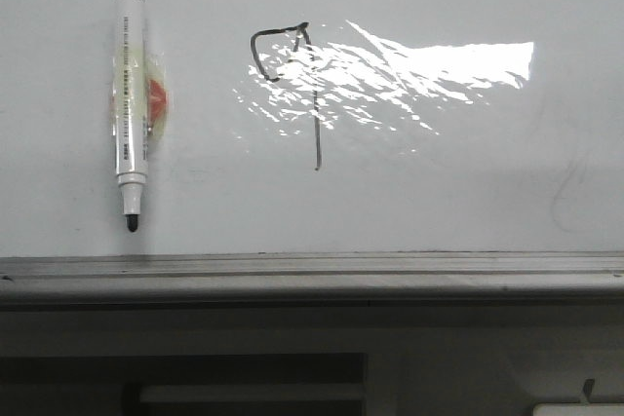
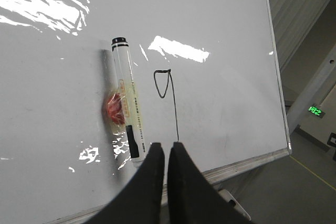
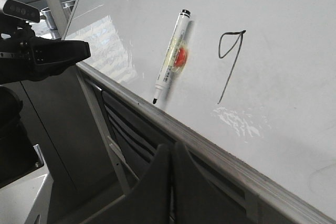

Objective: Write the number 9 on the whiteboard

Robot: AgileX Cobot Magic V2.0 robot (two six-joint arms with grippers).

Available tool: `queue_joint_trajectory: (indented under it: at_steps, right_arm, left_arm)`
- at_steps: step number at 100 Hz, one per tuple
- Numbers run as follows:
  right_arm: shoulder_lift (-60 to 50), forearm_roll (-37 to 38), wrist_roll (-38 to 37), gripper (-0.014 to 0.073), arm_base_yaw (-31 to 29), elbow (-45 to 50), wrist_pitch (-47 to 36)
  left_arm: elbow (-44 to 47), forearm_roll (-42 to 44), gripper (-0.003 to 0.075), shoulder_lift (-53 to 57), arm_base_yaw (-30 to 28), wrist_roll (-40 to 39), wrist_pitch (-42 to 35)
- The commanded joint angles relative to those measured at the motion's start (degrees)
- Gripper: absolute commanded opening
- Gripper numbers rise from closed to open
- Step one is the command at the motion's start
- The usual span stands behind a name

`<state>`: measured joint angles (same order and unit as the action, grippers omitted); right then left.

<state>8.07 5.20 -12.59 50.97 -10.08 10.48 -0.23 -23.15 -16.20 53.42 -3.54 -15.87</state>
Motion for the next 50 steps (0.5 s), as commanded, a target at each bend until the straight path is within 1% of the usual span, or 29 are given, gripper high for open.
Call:
queue_joint_trajectory:
  at_steps: [1,7,13,16,24,36,50]
  right_arm:
    - [0.45,0.92,0.63,-0.0062,-0.04,-1.56,-4.86]
    - [0.45,0.92,0.63,-0.0062,-0.04,-1.56,-4.86]
    - [0.45,0.92,0.63,-0.0062,-0.04,-1.56,-4.86]
    - [0.45,0.92,0.63,-0.0062,-0.04,-1.56,-4.86]
    - [0.45,0.92,0.63,-0.0062,-0.04,-1.56,-4.86]
    - [0.45,0.92,0.63,-0.0062,-0.04,-1.56,-4.75]
    - [0.45,0.92,0.63,-0.0062,-0.04,-1.56,-4.75]
  left_arm:
    - [-0.64,0.69,-0.002,-0.35,-1.68,-0.04,-4.24]
    - [0.23,0.84,-0.002,-0.35,-4.1,-0.04,-5.17]
    - [1.39,3.64,-0.002,-0.35,-7.91,-0.04,-6.67]
    - [1.39,4.66,-0.002,-0.06,-9.98,-0.04,-5.02]
    - [1.28,8.12,-0.002,1.86,-16.07,-0.04,-3.66]
    - [1.28,14.13,-0.002,5.96,-26.64,-0.14,-0.61]
    - [1.28,20.14,-0.002,10.08,-37.05,-0.39,3.98]
